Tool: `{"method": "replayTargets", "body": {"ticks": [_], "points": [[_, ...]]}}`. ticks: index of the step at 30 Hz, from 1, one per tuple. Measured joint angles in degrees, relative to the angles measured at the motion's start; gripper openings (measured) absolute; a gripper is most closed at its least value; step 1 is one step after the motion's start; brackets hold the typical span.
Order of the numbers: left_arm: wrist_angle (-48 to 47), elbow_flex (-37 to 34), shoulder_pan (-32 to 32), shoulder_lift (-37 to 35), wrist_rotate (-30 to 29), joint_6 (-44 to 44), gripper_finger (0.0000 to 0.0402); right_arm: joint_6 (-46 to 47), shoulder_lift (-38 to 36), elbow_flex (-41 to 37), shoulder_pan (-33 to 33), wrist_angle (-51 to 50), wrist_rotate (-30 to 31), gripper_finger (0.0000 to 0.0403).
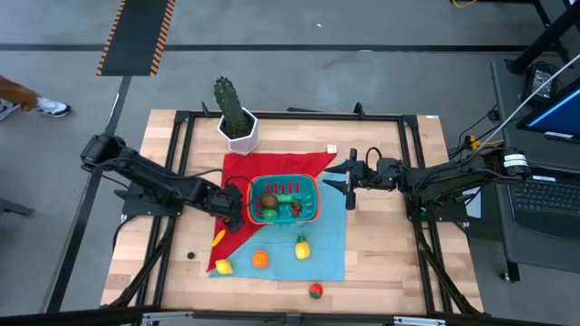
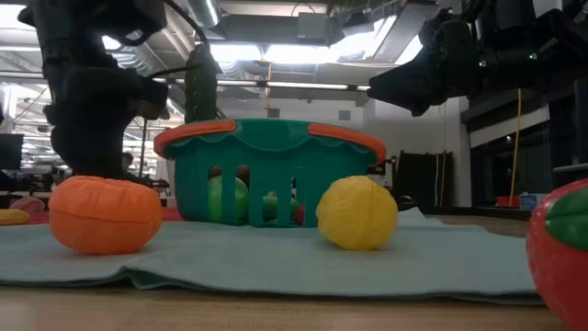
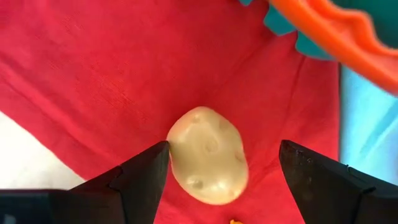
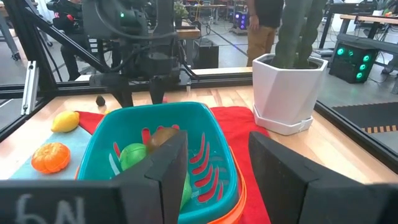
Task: Build produce basket
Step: Put the light brown potato into the blue basket
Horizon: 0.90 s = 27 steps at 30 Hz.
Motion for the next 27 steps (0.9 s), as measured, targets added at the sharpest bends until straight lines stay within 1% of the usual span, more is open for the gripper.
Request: {"method": "replayTargets", "body": {"ticks": [8,20,27], "points": [[-0.29,0.31,1.17,4.36,3.32,0.3,0.0294,-0.02,0.0,-0.02,0.0,-0.51,-0.01,0.0173],[-0.83,0.31,1.17,4.67,3.0,0.3,0.0294,-0.02,0.0,-0.02,0.0,-0.63,0.01,0.0173],[-0.71,0.28,1.15,5.64,1.32,0.33,0.0294,-0.02,0.0,-0.02,0.0,-0.76,0.01,0.0173]]}}
